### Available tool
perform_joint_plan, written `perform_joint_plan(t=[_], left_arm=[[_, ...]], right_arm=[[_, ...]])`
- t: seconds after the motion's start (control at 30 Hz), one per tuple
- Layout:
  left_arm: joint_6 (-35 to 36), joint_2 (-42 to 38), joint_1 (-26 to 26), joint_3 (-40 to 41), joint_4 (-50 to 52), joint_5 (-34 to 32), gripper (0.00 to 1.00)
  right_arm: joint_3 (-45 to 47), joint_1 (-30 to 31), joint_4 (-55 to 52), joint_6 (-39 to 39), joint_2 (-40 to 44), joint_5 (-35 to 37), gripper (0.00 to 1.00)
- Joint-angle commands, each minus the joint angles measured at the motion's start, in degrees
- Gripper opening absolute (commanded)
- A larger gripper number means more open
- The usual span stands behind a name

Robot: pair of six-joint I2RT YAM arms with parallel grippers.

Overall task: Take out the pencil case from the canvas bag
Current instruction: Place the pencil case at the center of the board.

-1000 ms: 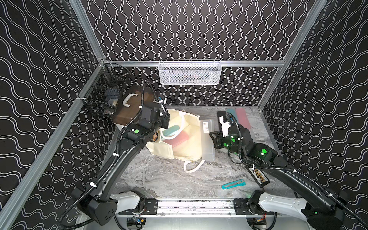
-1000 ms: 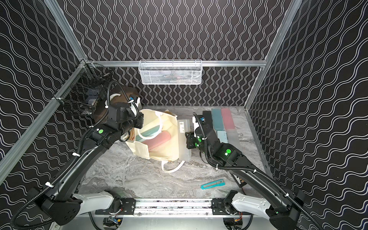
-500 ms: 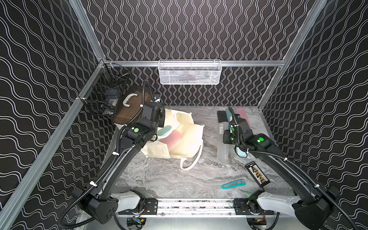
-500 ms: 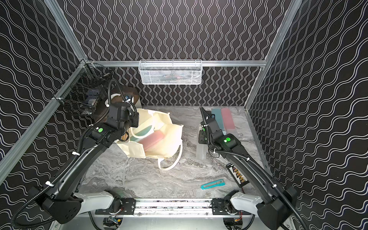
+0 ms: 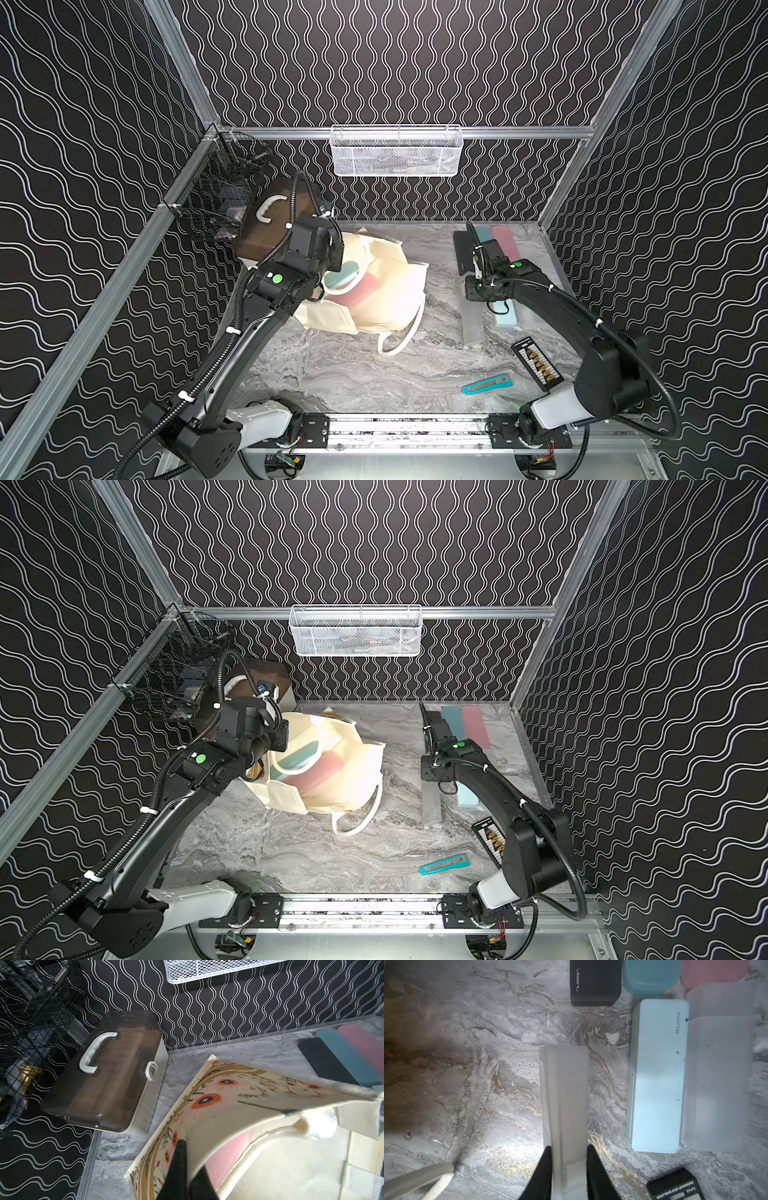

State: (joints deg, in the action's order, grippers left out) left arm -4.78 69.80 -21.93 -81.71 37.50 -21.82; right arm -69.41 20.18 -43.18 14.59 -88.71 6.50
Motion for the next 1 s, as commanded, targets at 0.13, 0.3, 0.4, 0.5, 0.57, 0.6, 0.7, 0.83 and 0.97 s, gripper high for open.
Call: perform_joint_plan(t=[0.13,0.3,0.4,0.5,0.57,0.6,0.7,0.83,0.97], left_arm=[[0.33,-0.5,0.05,-1.39,-1.19,3.35,0.0],[-0.35,-0.89,0.08,-0.64,-1.47,3.9,0.0],[-0.57,-0.76,0.09,-0.77,-1.28,4.37,0.0],[-0.54,-0.55,0.03,-0.91,-1.2,4.76,0.0],[-0.76,-0.39,0.09,-0.96,-0.94,5.41,0.0],[-0.79,-0.45,0.05,-0.79,-0.97,5.88,0.0],[-1.27,-0.95,0.06,0.0,-1.21,7.24,0.0],[-1.82,-1.41,0.06,0.83,-1.39,7.2,0.0],[-1.52,-1.03,0.05,0.97,-1.85,6.39,0.0]], right_arm=[[-2.02,-5.06,0.4,-1.23,-4.67,-10.48,0.18],[-0.98,-8.76,3.08,-1.16,-6.01,-16.79,0.18],[-0.29,-10.84,4.14,-0.81,-7.33,-19.45,0.18],[-0.29,-12.39,3.81,-0.7,-9.38,-20.37,0.18],[-0.29,-13.29,3.55,-0.41,-10.72,-20.02,0.2],[-0.28,-13.65,3.62,-0.2,-11.1,-19.74,0.22],[-0.18,-14.64,3.8,0.67,-11.8,-18.22,0.38],[-0.63,-14.74,3.41,1.27,-11.05,-14.14,0.59],[-0.36,-14.52,2.75,2.01,-8.41,-9.43,0.63]])
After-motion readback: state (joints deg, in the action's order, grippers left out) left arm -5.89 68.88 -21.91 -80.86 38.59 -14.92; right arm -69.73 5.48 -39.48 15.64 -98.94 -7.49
